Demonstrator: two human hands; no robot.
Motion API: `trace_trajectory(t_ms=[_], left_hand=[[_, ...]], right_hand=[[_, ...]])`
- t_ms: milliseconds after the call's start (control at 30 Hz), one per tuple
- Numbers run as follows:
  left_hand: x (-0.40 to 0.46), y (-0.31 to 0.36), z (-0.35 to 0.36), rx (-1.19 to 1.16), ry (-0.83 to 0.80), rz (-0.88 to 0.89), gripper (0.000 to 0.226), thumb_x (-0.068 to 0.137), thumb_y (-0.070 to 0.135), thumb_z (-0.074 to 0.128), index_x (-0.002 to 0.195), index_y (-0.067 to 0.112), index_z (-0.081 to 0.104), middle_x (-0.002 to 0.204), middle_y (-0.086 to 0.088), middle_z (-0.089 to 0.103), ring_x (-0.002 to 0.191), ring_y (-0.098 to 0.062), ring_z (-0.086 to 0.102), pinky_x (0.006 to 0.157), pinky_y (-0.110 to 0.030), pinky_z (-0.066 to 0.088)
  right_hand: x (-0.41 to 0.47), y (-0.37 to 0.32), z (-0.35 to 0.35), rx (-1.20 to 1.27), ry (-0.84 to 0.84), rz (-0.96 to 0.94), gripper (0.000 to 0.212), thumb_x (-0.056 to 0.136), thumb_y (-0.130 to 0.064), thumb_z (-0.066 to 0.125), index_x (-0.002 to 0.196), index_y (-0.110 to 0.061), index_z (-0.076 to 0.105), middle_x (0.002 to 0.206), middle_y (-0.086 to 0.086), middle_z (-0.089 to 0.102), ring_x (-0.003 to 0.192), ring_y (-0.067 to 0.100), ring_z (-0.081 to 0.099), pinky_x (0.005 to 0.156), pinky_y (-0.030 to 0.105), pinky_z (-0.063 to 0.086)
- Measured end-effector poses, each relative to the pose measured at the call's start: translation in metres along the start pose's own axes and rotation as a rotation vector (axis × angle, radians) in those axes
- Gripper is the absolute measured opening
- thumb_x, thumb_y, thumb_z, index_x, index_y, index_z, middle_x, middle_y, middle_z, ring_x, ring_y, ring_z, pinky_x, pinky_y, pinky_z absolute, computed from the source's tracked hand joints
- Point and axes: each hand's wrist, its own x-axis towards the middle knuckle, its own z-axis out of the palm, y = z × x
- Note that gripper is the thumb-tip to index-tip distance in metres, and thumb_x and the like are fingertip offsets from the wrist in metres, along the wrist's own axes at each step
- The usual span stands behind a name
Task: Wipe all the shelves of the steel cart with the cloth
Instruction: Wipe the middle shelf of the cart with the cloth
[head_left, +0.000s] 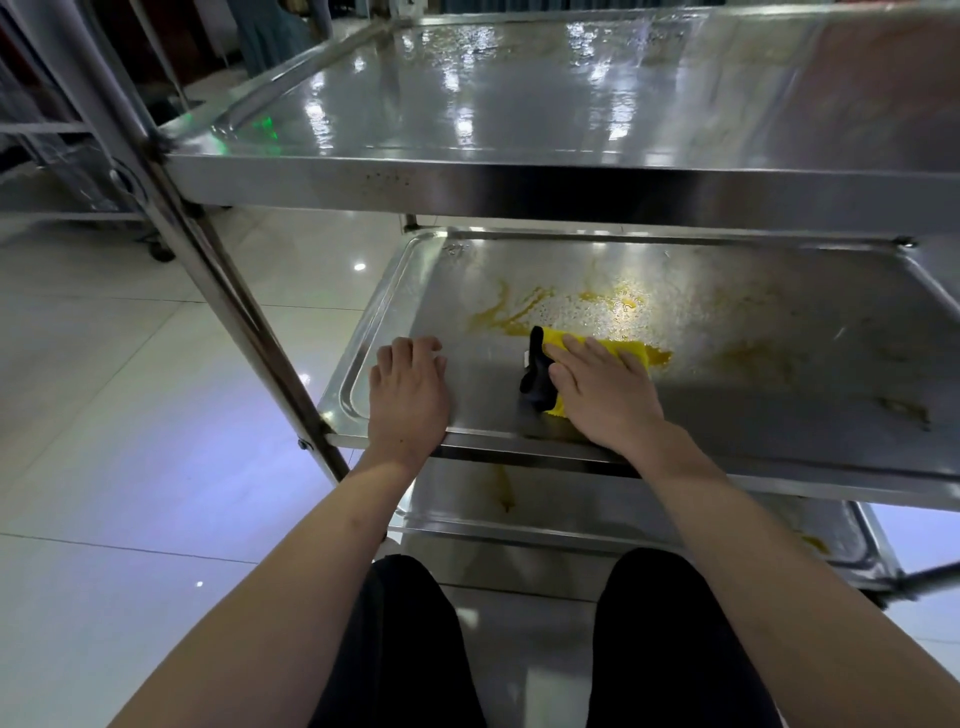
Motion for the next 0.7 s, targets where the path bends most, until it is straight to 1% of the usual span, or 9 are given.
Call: trace_trajectory(t_ms=[133,200,300,400,500,600,700], left_hand=[[0.003,0.000,0.002,-0.064,0.019,-0.027,0.023,0.104,0.025,0.043,0.111,0.009,0.058,0.101,-0.013,0.059,0.093,-0.035,0.052,0.084,-0.042,0.040],[0.003,0.001,0.000,-0.091,0.039,-0.024,0.026,0.105,0.026,0.039,0.107,0.009,0.057,0.098,-0.011,0.059,0.089,-0.033,0.051,0.083,-0.040,0.039],[0.003,0.003,-0.002,-0.089,0.067,-0.032,0.024,0.105,0.025,0.039,0.104,0.009,0.057,0.094,-0.010,0.059,0.087,-0.032,0.051,0.081,-0.040,0.039],[0.002,-0.002,0.000,-0.071,0.081,0.002,0.018,0.105,0.020,0.042,0.102,0.009,0.057,0.093,-0.010,0.058,0.085,-0.033,0.051,0.081,-0.040,0.039],[0.003,-0.011,0.002,-0.085,0.086,0.045,0.019,0.104,0.016,0.040,0.102,0.007,0.056,0.093,-0.013,0.057,0.084,-0.036,0.051,0.083,-0.042,0.039],[0.003,-0.011,0.003,-0.095,0.067,0.044,0.025,0.105,0.019,0.034,0.104,0.007,0.056,0.095,-0.013,0.057,0.086,-0.037,0.052,0.084,-0.042,0.039],[0.003,-0.011,0.003,-0.094,0.067,0.045,0.025,0.105,0.019,0.034,0.103,0.007,0.056,0.095,-0.013,0.057,0.085,-0.037,0.052,0.084,-0.042,0.040]], right_hand=[[0.003,-0.012,0.000,-0.002,-0.012,0.035,0.054,0.110,-0.049,0.009,0.162,-0.046,0.022,0.173,-0.016,0.011,0.161,0.014,0.006,0.128,0.051,0.005],[0.007,-0.023,0.002,0.005,-0.025,0.023,0.055,0.110,-0.050,0.008,0.163,-0.046,0.022,0.173,-0.016,0.010,0.161,0.015,0.005,0.128,0.052,0.005],[0.017,-0.051,0.007,0.011,-0.032,-0.032,0.055,0.110,-0.051,0.007,0.163,-0.045,0.022,0.173,-0.015,0.011,0.161,0.016,0.006,0.127,0.053,0.006],[0.021,-0.064,0.012,0.024,-0.030,-0.069,0.055,0.110,-0.051,0.008,0.163,-0.044,0.023,0.174,-0.014,0.012,0.161,0.017,0.007,0.127,0.053,0.007],[0.018,-0.054,0.010,0.035,-0.032,-0.085,0.054,0.111,-0.049,0.008,0.162,-0.046,0.023,0.173,-0.014,0.010,0.161,0.014,0.006,0.127,0.052,0.006],[0.012,-0.035,0.006,0.029,-0.015,-0.079,0.053,0.111,-0.048,0.009,0.162,-0.047,0.025,0.173,-0.016,0.012,0.160,0.011,0.007,0.128,0.049,0.006],[0.005,-0.005,-0.001,0.011,0.008,-0.040,0.053,0.111,-0.047,0.010,0.161,-0.045,0.027,0.172,-0.017,0.014,0.160,0.011,0.009,0.128,0.048,0.008]])
